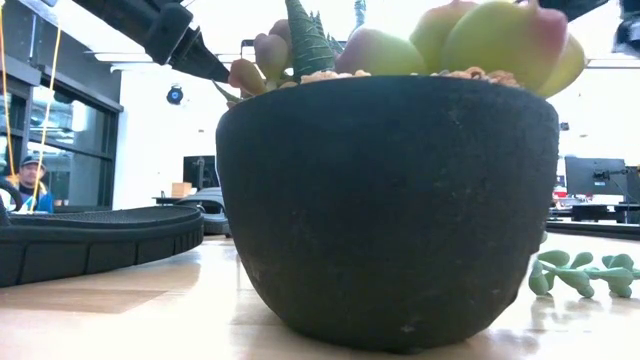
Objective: Pick and place slides into the shelf
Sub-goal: Put the bottom right black slide on the shelf
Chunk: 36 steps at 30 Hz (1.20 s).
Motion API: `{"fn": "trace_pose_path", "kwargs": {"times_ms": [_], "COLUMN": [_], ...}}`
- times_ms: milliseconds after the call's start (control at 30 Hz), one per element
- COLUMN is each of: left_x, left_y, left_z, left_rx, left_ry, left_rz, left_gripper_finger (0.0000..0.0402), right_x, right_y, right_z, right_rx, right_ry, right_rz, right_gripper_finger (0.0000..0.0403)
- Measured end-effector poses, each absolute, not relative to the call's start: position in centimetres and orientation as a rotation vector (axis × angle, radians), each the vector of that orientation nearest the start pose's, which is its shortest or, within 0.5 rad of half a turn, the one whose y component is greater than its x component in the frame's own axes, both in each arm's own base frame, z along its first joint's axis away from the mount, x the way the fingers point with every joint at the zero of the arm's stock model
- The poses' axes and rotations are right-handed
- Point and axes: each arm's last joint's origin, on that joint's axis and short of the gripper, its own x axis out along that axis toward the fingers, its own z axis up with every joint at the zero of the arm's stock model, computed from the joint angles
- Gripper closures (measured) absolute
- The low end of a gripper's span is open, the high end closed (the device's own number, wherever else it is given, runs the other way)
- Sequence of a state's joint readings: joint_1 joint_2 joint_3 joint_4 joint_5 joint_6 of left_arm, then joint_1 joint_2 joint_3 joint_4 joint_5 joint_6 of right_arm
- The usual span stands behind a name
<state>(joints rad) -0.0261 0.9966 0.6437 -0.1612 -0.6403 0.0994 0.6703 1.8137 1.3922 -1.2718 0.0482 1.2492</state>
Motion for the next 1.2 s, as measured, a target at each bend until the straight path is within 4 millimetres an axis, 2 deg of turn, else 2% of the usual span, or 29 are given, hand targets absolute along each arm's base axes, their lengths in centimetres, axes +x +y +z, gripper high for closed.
{"fn": "trace_pose_path", "kwargs": {"times_ms": [233, 633, 733, 1033, 1200], "left_x": [20.7, 20.7, 20.7, 20.7, 20.7], "left_y": [1.2, 1.2, 1.2, 1.2, 1.2], "left_z": [25.2, 25.2, 25.2, 25.2, 25.2], "left_rx": [0.265, 0.265, 0.265, 0.265, 0.265], "left_ry": [0.524, 0.524, 0.524, 0.524, 0.524], "left_rz": [0.576, 0.576, 0.576, 0.576, 0.576], "left_gripper_finger": [0.0206, 0.0206, 0.0206, 0.0206, 0.0206], "right_x": [24.3, 23.6, 23.9, 24.1, 24.0], "right_y": [20.7, 20.0, 19.7, 19.4, 19.5], "right_z": [21.9, 22.0, 22.0, 22.0, 22.0], "right_rx": [0.368, 0.249, 0.254, 0.188, 0.189], "right_ry": [1.624, 1.749, 1.752, 1.694, 1.682], "right_rz": [-0.513, -0.461, -0.459, -0.47, -0.496], "right_gripper_finger": [0.0295, 0.029, 0.0268, 0.0166, 0.014]}}
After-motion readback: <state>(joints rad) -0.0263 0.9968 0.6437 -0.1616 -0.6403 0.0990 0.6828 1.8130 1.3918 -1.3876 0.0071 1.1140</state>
